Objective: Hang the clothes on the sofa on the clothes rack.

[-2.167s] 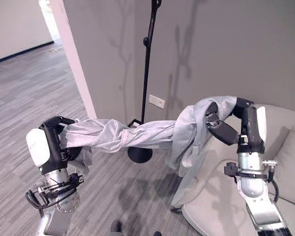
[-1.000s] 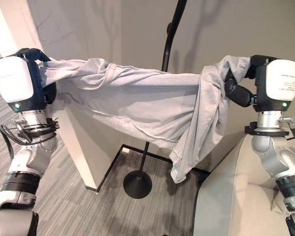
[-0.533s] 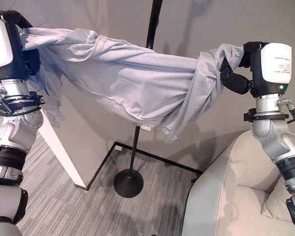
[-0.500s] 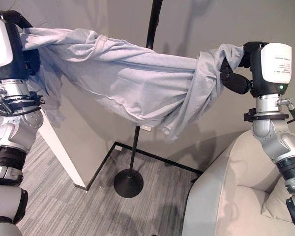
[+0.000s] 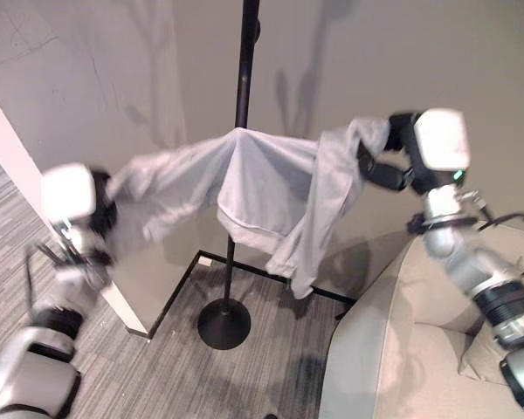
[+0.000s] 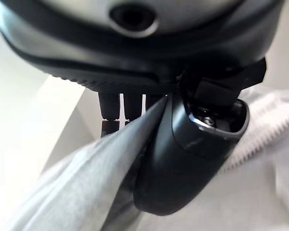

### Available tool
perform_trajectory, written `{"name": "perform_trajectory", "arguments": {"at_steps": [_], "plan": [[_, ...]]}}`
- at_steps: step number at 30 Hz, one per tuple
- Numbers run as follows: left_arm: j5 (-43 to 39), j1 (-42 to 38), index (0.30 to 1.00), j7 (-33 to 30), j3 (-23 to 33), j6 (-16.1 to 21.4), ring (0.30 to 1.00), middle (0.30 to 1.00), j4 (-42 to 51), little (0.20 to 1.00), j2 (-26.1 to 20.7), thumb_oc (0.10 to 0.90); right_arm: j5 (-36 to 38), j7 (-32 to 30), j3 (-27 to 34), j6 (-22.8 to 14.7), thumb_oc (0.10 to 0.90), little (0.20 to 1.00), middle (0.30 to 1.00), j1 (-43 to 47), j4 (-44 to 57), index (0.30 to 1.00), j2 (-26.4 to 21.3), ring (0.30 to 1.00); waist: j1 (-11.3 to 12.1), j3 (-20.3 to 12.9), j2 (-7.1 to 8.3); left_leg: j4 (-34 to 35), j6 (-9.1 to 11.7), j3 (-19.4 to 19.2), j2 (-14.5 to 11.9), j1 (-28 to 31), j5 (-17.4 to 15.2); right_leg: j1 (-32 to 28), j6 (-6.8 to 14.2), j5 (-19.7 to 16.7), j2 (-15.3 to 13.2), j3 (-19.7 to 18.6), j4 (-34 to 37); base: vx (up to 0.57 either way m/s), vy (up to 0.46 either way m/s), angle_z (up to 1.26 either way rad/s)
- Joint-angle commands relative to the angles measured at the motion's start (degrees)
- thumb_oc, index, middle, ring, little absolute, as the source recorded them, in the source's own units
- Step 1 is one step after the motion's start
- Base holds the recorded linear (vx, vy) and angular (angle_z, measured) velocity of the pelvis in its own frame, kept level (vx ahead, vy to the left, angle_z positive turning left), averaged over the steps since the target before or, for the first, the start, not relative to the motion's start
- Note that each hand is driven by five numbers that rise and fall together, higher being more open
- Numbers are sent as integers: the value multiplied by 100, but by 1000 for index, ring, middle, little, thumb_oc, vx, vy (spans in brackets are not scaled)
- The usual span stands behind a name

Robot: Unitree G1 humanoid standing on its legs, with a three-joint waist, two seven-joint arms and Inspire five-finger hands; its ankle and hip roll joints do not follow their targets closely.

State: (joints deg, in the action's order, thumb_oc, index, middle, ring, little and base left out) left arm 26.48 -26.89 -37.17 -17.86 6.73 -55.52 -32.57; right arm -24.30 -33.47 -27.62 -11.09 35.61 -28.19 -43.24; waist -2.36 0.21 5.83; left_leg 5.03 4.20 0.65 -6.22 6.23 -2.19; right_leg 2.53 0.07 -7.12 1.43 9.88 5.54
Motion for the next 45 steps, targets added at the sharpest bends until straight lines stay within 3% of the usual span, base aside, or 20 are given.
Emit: {"name": "perform_trajectory", "arguments": {"at_steps": [1, 5, 11, 14, 15, 16, 18, 19, 25, 31, 35, 38, 40, 41, 42, 45], "plan": [[-161, 199, 300, 157, 222, -292, 300, 300, -569, 300, -436, 400, -67, -81, 579, 477, 400, 300, 300, 318, -634, 300, -636, 300, 98, -392, -61, -199, 348, 11, -730, -144, -133, 53, 538, 718, -260, 1, -72, -16, -15, 5], [-739, 849, 300, 151, 604, -141, 300, 300, -609, 300, 296, 400, -39, -49, 734, 518, 400, 300, 300, -59, -592, 300, -283, 300, 130, -350, -39, -150, 366, -12, -756, -230, -52, 132, 526, 704, -254, 25, -62, -6, -15, 5], [-1439, 1392, 300, 67, 1008, 25, 300, 300, -212, 300, 717, 400, 10, -35, 994, 538, 400, 300, 300, -655, -167, 300, 152, 300, 169, -328, -62, -147, 372, -30, -793, -239, 27, 149, 493, 727, -228, 38, -58, 0, 0, 0], [-3085, 1842, 300, 170, 1462, 628, 300, 300, 593, 300, 1391, 400, 954, 135, 1081, 29, 400, 300, 300, -1540, 230, 300, 1293, 300, 240, -309, -159, -187, 358, 32, -796, -233, 98, 91, 465, 765, -236, 79, -54, 0, 0, 0], [-3833, 1892, 900, 306, 1597, 891, 900, 900, 638, 900, 1619, 800, 1450, 338, 973, -166, 800, 900, 900, -1775, 388, 900, 1664, 900, 249, -308, -193, -193, 358, 34, -795, -222, 116, 62, 459, 780, -250, 93, -54, -5, 16, 8], [-3845, 1900, 900, 315, 1597, 896, 900, 900, 636, 900, 1614, 800, 1456, 342, 970, -165, 800, 900, 900, -1781, 392, 900, 1664, 900, 246, -311, -193, -191, 359, 34, -797, -218, 115, 59, 459, 782, -249, 94, -54, -2, 18, 6], [-5029, 1944, 900, 746, 1787, 1148, 900, 900, 614, 900, 1923, 800, 2141, 706, 758, -345, 800, 900, 900, -2035, 551, 900, 2045, 900, 241, -307, -259, -189, 356, 35, -779, -201, 140, 28, 459, 783, -276, 96, -54, -5, 34, 2], [-5196, 1985, 900, 801, 1823, 1200, 900, 900, 625, 900, 1985, 800, 2259, 820, 661, -383, 800, 900, 900, -2094, 545, 900, 2121, 900, 245, -309, -280, -188, 359, 41, -773, -198, 145, 22, 461, 781, -290, 96, -54, -8, 41, -2], [-5616, 2159, 900, 980, 1940, 1280, 900, 900, 447, 900, 2181, 800, 2831, 1168, 606, -493, 800, 900, 900, -2326, 565, 900, 2092, 900, 232, -349, -376, -108, 373, 42, -742, -169, 161, -8, 485, 773, -359, 137, -54, -4, 8, 3], [-5773, 2256, 900, 1062, 2114, 1376, 900, 900, 195, 900, 2256, 800, 2681, 1180, 751, -476, 800, 900, 900, -2578, 489, 900, 1928, 900, 215, -388, -407, -62, 385, 43, -709, -174, 150, -42, 507, 761, -414, 187, -54, -11, 6, 6], [-6521, 2332, 900, 1424, 2103, 1450, 900, 900, 163, 900, 2460, 800, 3123, 1294, 690, -392, 800, 900, 900, -2868, -450, 900, 2342, 900, 228, -405, -417, -49, 396, 35, -734, -169, 143, -69, 510, 785, -410, 221, -54, -15, -4, 2], [-6936, 2352, 900, 1615, 2129, 1438, 900, 900, 308, 900, 2517, 800, 3432, 1465, 689, -349, 800, 900, 900, -2925, -534, 900, 2395, 900, 229, -408, -434, -39, 405, 44, -736, -183, 152, -69, 511, 789, -408, 236, -54, -14, 0, 4], [-7150, 2450, 900, 1821, 2030, 1410, 900, 900, 596, 900, 2557, 800, 4287, 1934, 684, -384, 800, 900, 900, -3024, -495, 900, 2400, 900, 237, -398, -447, -32, 414, 51, -735, -209, 176, -65, 510, 777, -409, 231, -54, 0, 0, 0], [-7150, 2450, 900, 1821, 2029, 1410, 900, 900, 596, 900, 2557, 800, 4287, 1935, 684, -384, 800, 900, 900, -3025, -495, 900, 2399, 900, 237, -399, -447, -32, 415, 51, -735, -209, 176, -65, 510, 777, -409, 231, -54, -31, 7, 2], [-7203, 2599, 900, 2134, 1789, 1226, 900, 900, 882, 900, 2539, 800, 5108, 2383, 661, -392, 800, 900, 900, -3096, -390, 900, 2294, 900, 245, -382, -453, -31, 419, 55, -732, -234, 194, -51, 516, 757, -417, 235, -54, 0, 0, 0], [-7212, 2841, 900, 2651, 1443, 1159, 900, 900, 1646, 900, 2351, 800, 5911, 3010, 702, -427, 800, 900, 900, -3109, -306, 900, 2135, 900, 272, -335, -461, -32, 425, 79, -732, -271, 222, -34, 519, 737, -426, 258, -54, -24, 1, 2]]}}
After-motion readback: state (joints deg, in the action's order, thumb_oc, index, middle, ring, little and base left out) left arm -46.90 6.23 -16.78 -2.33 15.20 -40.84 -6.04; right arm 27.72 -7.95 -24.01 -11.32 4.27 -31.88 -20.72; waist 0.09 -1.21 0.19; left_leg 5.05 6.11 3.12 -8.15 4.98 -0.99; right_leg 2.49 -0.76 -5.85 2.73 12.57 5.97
